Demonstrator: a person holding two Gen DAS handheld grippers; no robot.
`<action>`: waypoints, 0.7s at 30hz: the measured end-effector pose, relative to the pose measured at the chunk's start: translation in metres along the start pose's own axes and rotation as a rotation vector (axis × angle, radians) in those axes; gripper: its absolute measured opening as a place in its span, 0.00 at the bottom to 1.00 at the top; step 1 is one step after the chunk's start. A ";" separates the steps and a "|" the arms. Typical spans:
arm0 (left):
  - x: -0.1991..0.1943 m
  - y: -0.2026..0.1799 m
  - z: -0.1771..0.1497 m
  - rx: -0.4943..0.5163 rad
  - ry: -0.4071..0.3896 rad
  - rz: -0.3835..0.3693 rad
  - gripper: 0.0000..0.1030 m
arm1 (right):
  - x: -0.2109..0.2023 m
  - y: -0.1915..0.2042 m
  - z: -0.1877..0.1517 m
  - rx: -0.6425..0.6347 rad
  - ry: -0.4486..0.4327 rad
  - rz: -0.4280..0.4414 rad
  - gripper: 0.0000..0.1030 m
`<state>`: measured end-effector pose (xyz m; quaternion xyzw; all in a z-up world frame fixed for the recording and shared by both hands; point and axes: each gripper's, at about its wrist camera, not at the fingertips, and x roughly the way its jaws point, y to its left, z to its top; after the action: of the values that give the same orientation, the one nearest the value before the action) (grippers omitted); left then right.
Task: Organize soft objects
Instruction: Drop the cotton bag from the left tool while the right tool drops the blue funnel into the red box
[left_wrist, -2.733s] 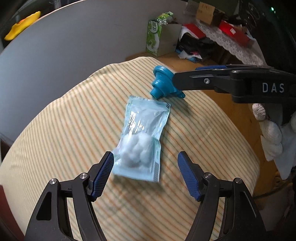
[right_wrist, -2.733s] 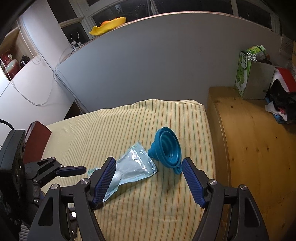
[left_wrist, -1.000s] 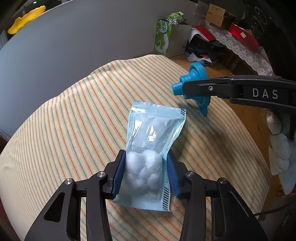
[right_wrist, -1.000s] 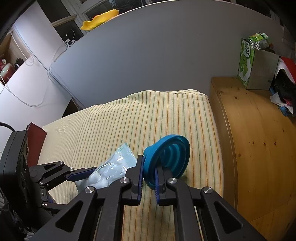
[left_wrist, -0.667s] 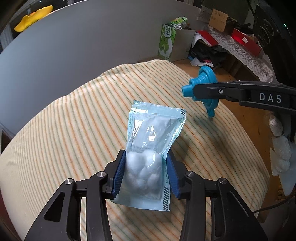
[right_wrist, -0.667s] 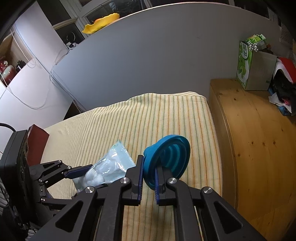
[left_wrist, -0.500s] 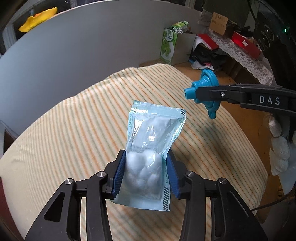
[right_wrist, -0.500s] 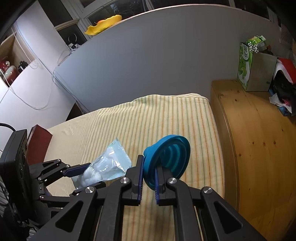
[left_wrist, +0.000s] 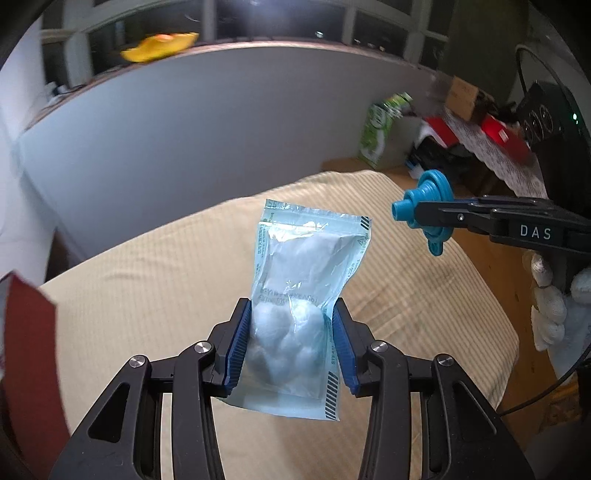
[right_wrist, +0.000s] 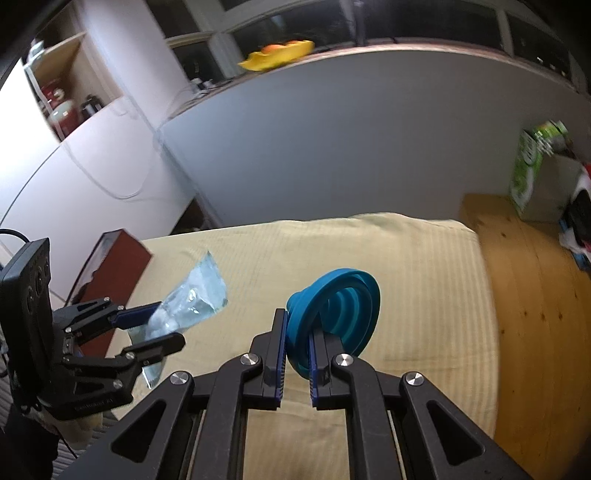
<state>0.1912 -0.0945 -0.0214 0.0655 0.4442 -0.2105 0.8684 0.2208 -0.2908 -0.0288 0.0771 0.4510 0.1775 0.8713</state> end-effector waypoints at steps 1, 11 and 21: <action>-0.006 0.007 -0.002 -0.009 -0.007 0.008 0.40 | 0.000 0.007 0.001 -0.009 -0.001 0.007 0.09; -0.083 0.086 -0.036 -0.127 -0.083 0.133 0.40 | 0.016 0.107 0.019 -0.143 0.007 0.088 0.09; -0.137 0.171 -0.066 -0.260 -0.138 0.258 0.40 | 0.049 0.219 0.048 -0.273 0.022 0.171 0.09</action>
<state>0.1438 0.1216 0.0360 -0.0056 0.3951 -0.0422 0.9176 0.2336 -0.0684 0.0264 -0.0060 0.4241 0.3116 0.8503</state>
